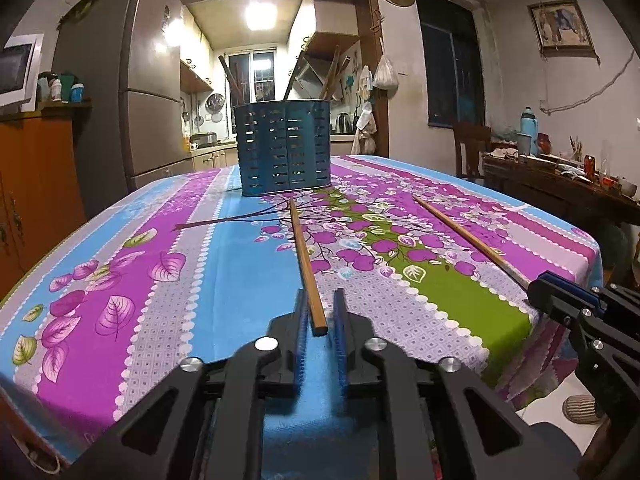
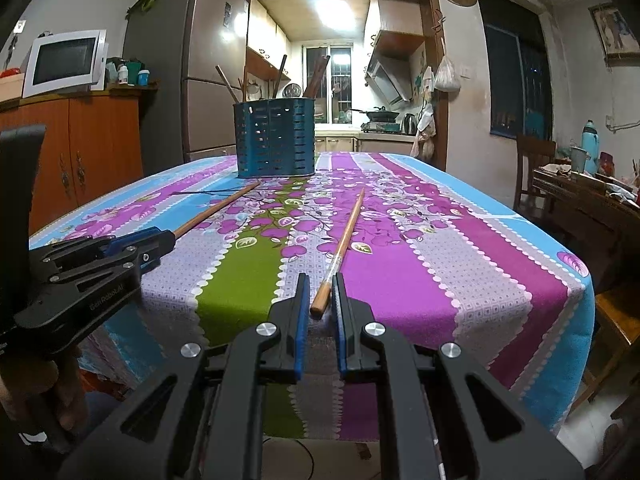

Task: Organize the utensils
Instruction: 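Close the right tool on a chopstick while the left tool closes on another, then lift both held chopsticks and carry them above the blue slotted holder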

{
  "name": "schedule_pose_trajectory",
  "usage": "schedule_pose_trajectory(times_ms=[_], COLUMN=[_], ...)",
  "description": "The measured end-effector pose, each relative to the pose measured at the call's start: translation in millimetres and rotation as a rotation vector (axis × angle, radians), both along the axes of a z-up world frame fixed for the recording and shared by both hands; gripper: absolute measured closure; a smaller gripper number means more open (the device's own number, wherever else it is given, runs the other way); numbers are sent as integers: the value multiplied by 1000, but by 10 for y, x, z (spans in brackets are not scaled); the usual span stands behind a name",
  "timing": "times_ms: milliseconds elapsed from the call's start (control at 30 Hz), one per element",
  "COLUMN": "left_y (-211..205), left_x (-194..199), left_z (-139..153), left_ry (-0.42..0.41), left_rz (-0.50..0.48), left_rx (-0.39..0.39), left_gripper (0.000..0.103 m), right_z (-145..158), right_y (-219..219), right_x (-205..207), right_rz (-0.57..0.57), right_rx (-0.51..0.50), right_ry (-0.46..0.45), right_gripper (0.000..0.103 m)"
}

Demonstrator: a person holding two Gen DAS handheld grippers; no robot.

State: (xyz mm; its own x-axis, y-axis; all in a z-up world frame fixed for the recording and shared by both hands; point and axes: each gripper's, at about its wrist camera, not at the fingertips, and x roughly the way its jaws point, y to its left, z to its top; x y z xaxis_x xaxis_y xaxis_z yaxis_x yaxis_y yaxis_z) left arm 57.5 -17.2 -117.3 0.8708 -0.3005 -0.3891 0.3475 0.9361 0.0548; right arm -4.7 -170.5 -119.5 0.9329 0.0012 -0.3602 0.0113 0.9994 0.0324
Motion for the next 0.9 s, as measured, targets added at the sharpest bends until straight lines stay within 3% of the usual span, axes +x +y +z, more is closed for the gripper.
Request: schedule_pose_trajectory(times_ms=[367,900], left_y=[28,58], left_x=[-79,-300], left_z=[120,871], left_ry=[-18,-231], left_rz=[-13,-22], left_rx=[-10,-41], left_gripper=[95,95], right_z=[158,828], right_y=[-66,-79], right_x=[-58,-143], right_rz=[1,55], right_rx=[1,-91], right_ry=[-32,-175], right_gripper=[97,98])
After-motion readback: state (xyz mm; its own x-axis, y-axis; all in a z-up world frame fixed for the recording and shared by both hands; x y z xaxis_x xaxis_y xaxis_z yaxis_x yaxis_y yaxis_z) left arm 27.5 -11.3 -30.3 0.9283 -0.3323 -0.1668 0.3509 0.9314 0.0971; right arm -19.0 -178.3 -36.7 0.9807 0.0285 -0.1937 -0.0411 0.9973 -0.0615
